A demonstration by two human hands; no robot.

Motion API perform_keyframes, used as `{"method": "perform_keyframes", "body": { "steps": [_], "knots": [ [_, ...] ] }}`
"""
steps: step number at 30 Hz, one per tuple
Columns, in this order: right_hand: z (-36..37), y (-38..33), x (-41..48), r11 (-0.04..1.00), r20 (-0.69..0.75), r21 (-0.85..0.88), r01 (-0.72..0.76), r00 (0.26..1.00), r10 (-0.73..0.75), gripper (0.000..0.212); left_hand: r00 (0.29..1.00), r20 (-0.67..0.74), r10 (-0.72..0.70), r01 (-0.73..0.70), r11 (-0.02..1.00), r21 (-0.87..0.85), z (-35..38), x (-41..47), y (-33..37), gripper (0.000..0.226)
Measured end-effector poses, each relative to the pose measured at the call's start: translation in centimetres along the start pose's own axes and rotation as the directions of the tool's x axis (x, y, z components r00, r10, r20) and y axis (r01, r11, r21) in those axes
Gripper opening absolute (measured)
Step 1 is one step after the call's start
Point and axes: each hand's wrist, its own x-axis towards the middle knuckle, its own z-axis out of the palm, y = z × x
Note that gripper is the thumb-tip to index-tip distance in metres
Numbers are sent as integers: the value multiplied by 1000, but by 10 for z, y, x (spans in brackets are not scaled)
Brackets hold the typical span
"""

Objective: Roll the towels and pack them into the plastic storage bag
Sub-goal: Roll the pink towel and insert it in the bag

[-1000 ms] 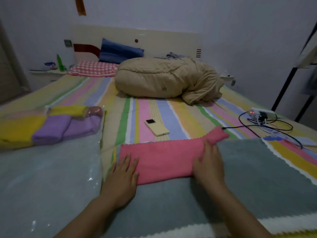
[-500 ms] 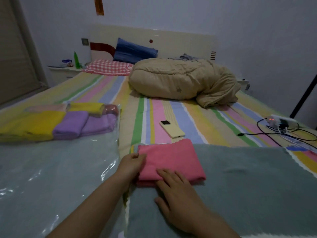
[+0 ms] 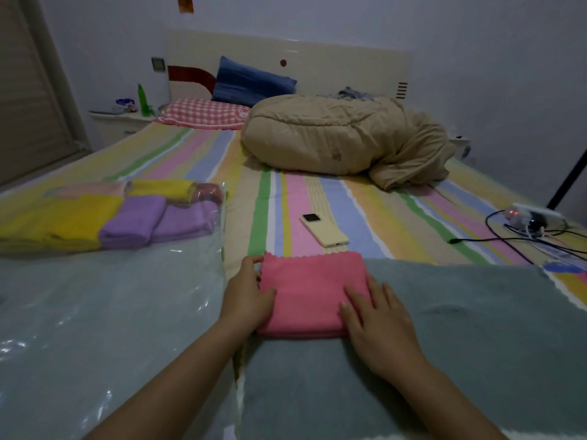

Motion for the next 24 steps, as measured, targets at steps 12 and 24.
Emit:
{"method": "perform_keyframes", "body": {
  "steps": [12, 24],
  "knots": [
    [-11, 7, 6, 510, 141, 786, -349, 905, 402, 56, 861, 359, 359, -507, 580, 637, 54, -6, 24, 73],
    [33, -74, -6, 821, -456, 521, 234, 889, 37, 45, 950, 298, -95, 276, 704, -654, 14, 28, 30, 27]
  ]
}}
